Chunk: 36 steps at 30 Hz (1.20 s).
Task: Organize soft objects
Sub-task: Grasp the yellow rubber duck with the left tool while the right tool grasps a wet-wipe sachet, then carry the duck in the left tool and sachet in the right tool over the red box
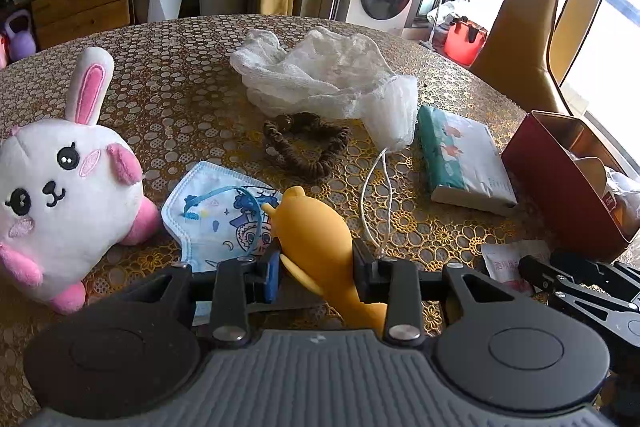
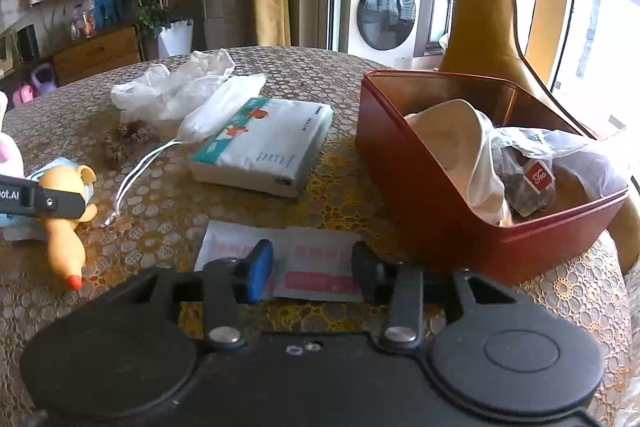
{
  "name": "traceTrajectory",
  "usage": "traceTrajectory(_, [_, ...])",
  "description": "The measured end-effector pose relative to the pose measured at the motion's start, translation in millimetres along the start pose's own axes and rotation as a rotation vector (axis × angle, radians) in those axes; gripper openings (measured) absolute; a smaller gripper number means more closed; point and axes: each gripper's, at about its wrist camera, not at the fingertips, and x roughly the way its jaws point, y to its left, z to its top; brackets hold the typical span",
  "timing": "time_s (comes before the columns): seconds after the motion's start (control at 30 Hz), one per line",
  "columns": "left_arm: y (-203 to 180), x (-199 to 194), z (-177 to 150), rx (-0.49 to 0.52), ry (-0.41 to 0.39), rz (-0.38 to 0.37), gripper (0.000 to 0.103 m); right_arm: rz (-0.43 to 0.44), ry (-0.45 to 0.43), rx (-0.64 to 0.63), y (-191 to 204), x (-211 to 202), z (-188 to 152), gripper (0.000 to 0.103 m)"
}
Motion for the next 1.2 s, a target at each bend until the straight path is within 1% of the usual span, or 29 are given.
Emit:
traceTrajectory(0.07, [1, 0, 0, -0.002, -0.001, -0.005, 0.034, -0.005, -0.008, -0.012, 0, -1, 0, 0.028])
traceTrajectory(0.1, [1, -1, 0, 0.000, -0.001, -0.006, 0.034, -0.003, -0.012, -0.012, -1, -1, 0, 0.027])
traceTrajectory(0.17, [2, -1, 0, 0.002, -0.001, -0.010, 0.033, 0.017, -0.016, 0.002, -3, -4, 0, 0.020])
traceTrajectory(0.27, [3, -3, 0, -0.003, -0.001, -0.023, 0.032, 0.020, -0.033, -0.027, 0, -8, 0, 0.012])
traceTrajectory(0.57, [3, -24, -1, -0.003, -0.021, -0.052, 0.032, 0.048, -0.077, -0.009, -7, -29, 6, 0.003])
traceTrajectory(0.73, [1, -40, -1, 0.006, -0.034, -0.075, 0.032, 0.059, -0.106, -0.004, -13, -48, 8, 0.002])
traceTrajectory(0.83, [-2, -52, 1, 0.012, -0.040, -0.097, 0.032, 0.089, -0.120, 0.029, -20, -61, 10, 0.002])
traceTrajectory(1.03, [-21, -78, 7, 0.041, -0.061, -0.162, 0.032, 0.133, -0.168, 0.068, -30, -93, 21, 0.002])
traceTrajectory(1.2, [-54, -93, 17, 0.086, -0.078, -0.221, 0.032, 0.137, -0.223, 0.088, -44, -117, 34, 0.002])
